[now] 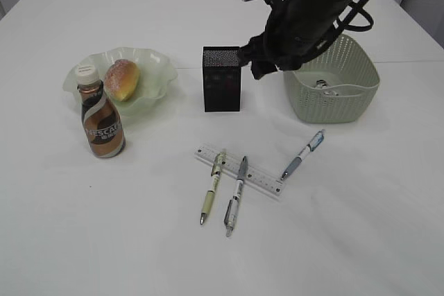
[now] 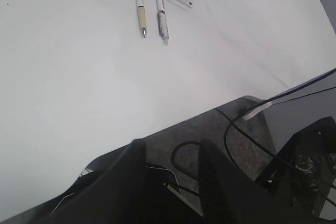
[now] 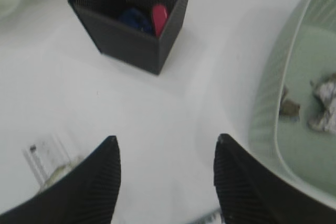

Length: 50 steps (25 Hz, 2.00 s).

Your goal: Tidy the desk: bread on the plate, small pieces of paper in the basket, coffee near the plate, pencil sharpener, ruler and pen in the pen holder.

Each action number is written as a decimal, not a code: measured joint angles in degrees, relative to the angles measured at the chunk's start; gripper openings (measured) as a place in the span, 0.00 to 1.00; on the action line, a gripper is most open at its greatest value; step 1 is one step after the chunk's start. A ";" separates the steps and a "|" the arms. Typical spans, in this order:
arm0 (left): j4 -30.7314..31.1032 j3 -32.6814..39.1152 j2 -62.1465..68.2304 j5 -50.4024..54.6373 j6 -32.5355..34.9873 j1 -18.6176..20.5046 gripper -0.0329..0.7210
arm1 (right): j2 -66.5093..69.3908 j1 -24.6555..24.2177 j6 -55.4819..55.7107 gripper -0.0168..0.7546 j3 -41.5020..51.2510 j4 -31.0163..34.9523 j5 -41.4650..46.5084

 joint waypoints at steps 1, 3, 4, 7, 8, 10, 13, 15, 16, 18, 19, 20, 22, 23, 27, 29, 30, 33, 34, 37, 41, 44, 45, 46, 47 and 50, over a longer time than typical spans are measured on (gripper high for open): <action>0.00 0.00 0.00 0.00 0.00 0.00 0.37 | -0.26 0.00 -0.19 0.60 0.00 0.41 3.15; 0.00 0.00 0.00 0.00 0.00 0.00 0.37 | -0.75 0.00 -1.31 0.59 0.00 2.94 7.97; 0.00 0.00 0.00 0.00 0.00 0.00 0.37 | -1.01 0.00 -2.39 0.58 0.00 4.34 10.16; 0.00 0.00 0.00 0.26 0.00 0.00 0.37 | -1.47 0.00 -8.45 0.54 0.00 10.48 15.42; 0.00 0.00 0.00 0.53 0.00 0.00 0.37 | -1.57 0.00 -10.55 0.53 0.00 11.89 17.45; 0.00 0.00 0.00 1.43 0.00 0.00 0.37 | -1.87 0.09 -13.34 0.52 0.00 14.08 21.65; 0.60 0.00 0.00 1.91 0.00 0.00 0.37 | -1.87 0.09 -15.08 0.52 0.00 14.87 27.21; 2.19 0.00 0.00 1.91 0.00 0.00 0.37 | -1.87 0.23 -17.83 0.52 0.00 14.87 28.26; 2.91 0.00 0.00 1.91 0.00 0.00 0.37 | -1.87 0.66 -20.22 0.52 -0.13 14.87 28.42; 4.23 0.00 0.00 1.91 0.00 0.00 0.37 | -1.87 2.00 -26.34 0.52 -0.13 14.87 28.51; 4.53 0.00 0.00 1.95 0.00 0.00 0.37 | -1.87 3.04 -30.11 0.52 -0.13 15.03 28.51; 4.65 0.00 0.00 2.21 0.00 0.00 0.37 | -1.87 4.19 -33.41 0.52 -0.03 15.41 28.51; 4.98 0.00 0.00 3.06 0.00 0.00 0.37 | -1.87 5.97 -36.88 0.52 -0.03 16.03 28.51; 5.10 0.00 0.00 3.67 0.00 0.00 0.37 | -1.87 6.58 -37.77 0.52 -0.03 16.56 28.51; 5.38 0.00 0.00 6.66 0.00 0.00 0.37 | -1.65 6.95 -38.68 0.52 -0.03 17.73 26.32; 5.38 0.00 0.00 7.70 0.00 0.00 0.37 | -1.62 6.95 -38.68 0.52 -0.03 17.73 24.77; 5.38 0.00 0.00 7.82 0.00 0.00 0.37 | -1.62 6.95 -38.56 0.52 -0.03 17.73 24.32; 5.38 0.00 0.00 8.03 0.00 0.00 0.37 | -1.62 6.85 -38.35 0.52 -0.03 17.73 22.96; 5.38 0.00 0.00 8.06 0.00 0.00 0.37 | -1.62 6.85 -37.62 0.52 -0.03 17.73 22.39; 5.38 0.00 0.00 8.84 0.00 0.00 0.37 | -1.62 6.85 -33.40 0.55 -0.03 17.73 19.98; 5.38 0.00 0.00 9.09 0.00 0.00 0.37 | -1.62 6.85 -31.42 0.68 -0.03 17.73 17.60; 5.38 0.00 0.00 9.09 0.00 0.00 0.37 | -1.62 6.85 -31.30 0.71 -0.03 17.73 16.59; 5.38 0.00 0.00 9.09 0.00 0.00 0.37 | -1.62 6.85 -31.30 0.71 -0.03 17.73 16.59; 5.38 0.00 0.00 9.13 0.00 0.00 0.37 | -1.62 6.85 -31.30 0.71 -0.03 17.85 16.48; 5.38 0.00 0.00 9.13 0.00 0.00 0.37 | -1.52 6.85 -31.18 0.71 -0.03 17.85 16.48; 5.38 0.00 0.00 9.13 0.00 0.00 0.37 | -0.48 6.85 -33.97 0.71 -0.03 17.22 15.95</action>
